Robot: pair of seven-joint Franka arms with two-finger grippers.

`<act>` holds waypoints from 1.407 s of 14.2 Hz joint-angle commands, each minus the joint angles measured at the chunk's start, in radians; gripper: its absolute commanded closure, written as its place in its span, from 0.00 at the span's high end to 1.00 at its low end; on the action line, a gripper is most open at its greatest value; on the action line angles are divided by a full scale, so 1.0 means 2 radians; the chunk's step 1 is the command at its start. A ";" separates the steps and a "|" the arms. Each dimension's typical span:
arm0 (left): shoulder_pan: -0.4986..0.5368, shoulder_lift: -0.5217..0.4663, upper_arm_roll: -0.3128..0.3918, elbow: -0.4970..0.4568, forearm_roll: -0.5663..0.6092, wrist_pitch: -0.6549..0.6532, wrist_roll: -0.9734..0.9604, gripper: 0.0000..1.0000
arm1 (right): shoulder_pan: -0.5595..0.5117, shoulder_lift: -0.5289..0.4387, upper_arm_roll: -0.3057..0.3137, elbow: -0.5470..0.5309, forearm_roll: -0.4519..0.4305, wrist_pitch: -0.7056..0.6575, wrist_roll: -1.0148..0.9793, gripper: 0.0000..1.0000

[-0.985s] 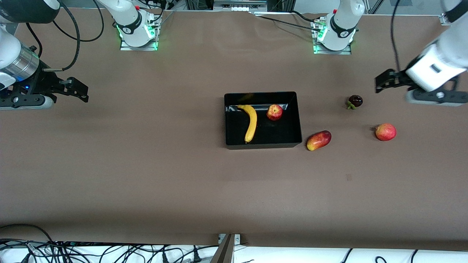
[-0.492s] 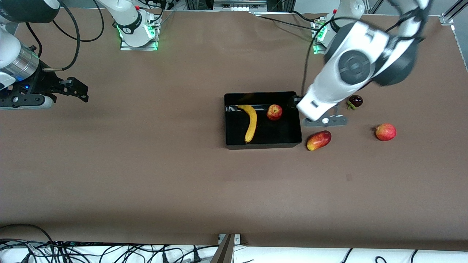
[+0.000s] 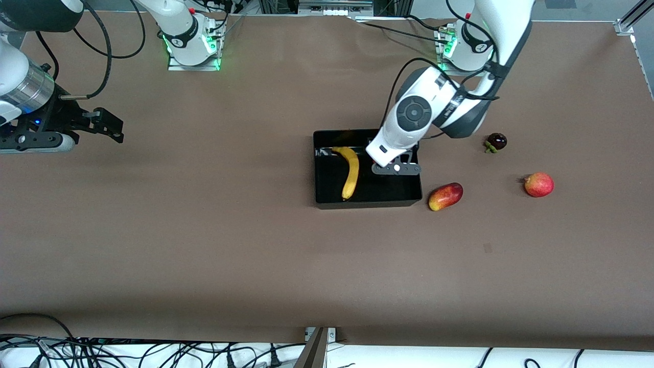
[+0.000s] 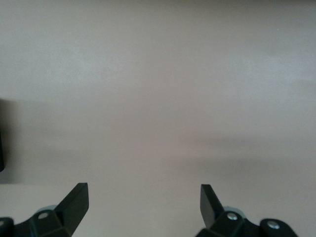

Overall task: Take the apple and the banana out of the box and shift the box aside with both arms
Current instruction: 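Lower the left gripper into the tray and grasp the red apple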

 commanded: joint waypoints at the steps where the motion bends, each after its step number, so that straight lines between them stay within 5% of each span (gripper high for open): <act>1: -0.007 0.008 0.002 -0.022 0.035 0.031 -0.021 1.00 | -0.003 0.001 0.002 0.009 0.006 -0.008 0.001 1.00; 10: -0.009 0.070 0.002 -0.027 0.113 0.102 -0.060 1.00 | -0.003 0.001 0.002 0.009 0.006 -0.008 0.001 1.00; 12: -0.007 0.066 0.002 -0.027 0.113 0.099 -0.058 0.30 | -0.003 0.001 0.002 0.009 0.006 -0.008 0.001 1.00; 13: -0.007 0.061 0.002 -0.026 0.113 0.096 -0.053 0.21 | -0.003 0.001 0.002 0.009 0.006 -0.008 0.001 1.00; 16: -0.003 0.028 0.001 -0.001 0.113 0.037 -0.050 0.21 | -0.003 0.001 0.002 0.009 0.006 -0.008 0.001 1.00; 20: 0.009 0.005 0.001 0.126 0.102 -0.156 -0.034 0.24 | -0.003 0.001 0.002 0.009 0.006 -0.008 0.001 1.00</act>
